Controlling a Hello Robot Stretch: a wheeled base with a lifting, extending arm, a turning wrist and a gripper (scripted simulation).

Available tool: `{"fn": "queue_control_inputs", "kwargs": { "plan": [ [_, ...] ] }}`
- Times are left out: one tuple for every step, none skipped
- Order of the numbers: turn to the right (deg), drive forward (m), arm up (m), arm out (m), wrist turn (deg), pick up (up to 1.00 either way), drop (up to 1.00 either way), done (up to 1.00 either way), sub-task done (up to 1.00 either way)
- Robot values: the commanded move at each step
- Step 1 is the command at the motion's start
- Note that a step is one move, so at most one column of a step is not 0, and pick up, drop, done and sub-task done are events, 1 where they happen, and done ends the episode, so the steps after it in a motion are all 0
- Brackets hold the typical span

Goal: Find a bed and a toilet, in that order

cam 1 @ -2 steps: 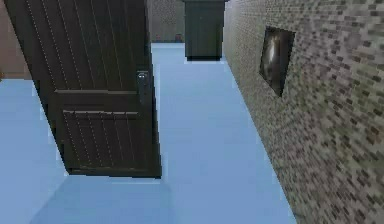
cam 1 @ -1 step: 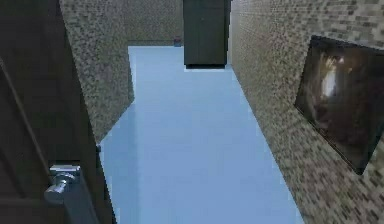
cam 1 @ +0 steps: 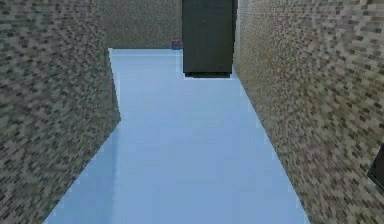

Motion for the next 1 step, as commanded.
{"fn": "queue_control_inputs", "kwargs": {
  "plan": [
    [-9.0, 0.0, 0.0, 0.0, 0.0, 0.0, 0.0, 0.0, 0.0]
  ]
}}
